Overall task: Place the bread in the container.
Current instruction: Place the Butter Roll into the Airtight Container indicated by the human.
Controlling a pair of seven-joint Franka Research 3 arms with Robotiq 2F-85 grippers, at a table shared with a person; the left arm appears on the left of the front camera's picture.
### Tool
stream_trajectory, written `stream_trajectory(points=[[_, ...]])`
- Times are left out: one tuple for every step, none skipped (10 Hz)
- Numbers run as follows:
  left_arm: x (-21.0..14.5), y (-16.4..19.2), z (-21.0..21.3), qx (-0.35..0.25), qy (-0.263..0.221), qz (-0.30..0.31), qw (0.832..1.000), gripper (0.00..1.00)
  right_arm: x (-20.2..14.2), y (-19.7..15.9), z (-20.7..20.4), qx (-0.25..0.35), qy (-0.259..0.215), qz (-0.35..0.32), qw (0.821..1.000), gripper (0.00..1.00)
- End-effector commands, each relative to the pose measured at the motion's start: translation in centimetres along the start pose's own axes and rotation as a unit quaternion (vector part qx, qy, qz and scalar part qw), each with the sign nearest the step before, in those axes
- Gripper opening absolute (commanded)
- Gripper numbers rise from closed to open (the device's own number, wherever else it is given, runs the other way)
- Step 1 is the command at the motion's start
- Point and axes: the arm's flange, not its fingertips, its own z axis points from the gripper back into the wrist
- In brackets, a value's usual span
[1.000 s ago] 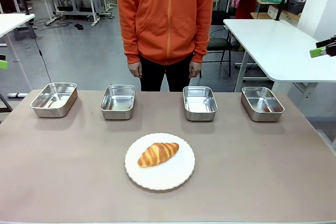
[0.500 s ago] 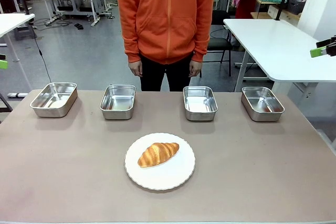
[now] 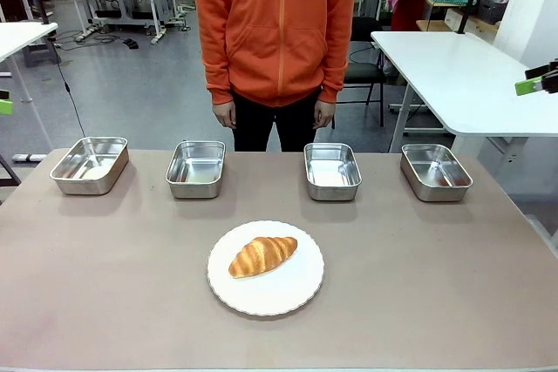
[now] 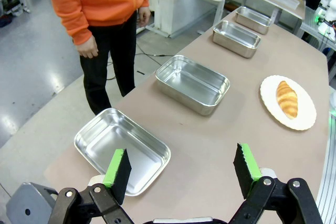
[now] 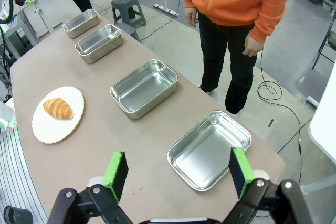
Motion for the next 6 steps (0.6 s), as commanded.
stream_trajectory(points=[[0.01, -0.09, 0.23, -0.002, -0.006, -0.007, 1.0, 1.0, 0.22, 0.09, 0.06, 0.001, -0.006, 0.002, 1.0, 1.0], [0.01, -0.09, 0.23, -0.002, -0.006, -0.007, 1.0, 1.0, 0.22, 0.09, 0.06, 0.001, -0.006, 0.002, 1.0, 1.0], [0.01, -0.09, 0.23, -0.002, -0.006, -0.007, 1.0, 1.0, 0.22, 0.09, 0.06, 0.001, -0.006, 0.002, 1.0, 1.0], [0.01, -0.09, 0.23, -0.002, -0.006, -0.007, 1.0, 1.0, 0.22, 0.09, 0.06, 0.001, -0.006, 0.002, 1.0, 1.0], [0.01, -0.09, 0.23, -0.002, -0.006, -0.007, 1.0, 1.0, 0.22, 0.09, 0.06, 0.001, -0.006, 0.002, 1.0, 1.0], [0.01, -0.09, 0.23, -0.002, -0.006, -0.007, 1.0, 1.0, 0.22, 0.09, 0.06, 0.001, -0.006, 0.002, 1.0, 1.0]])
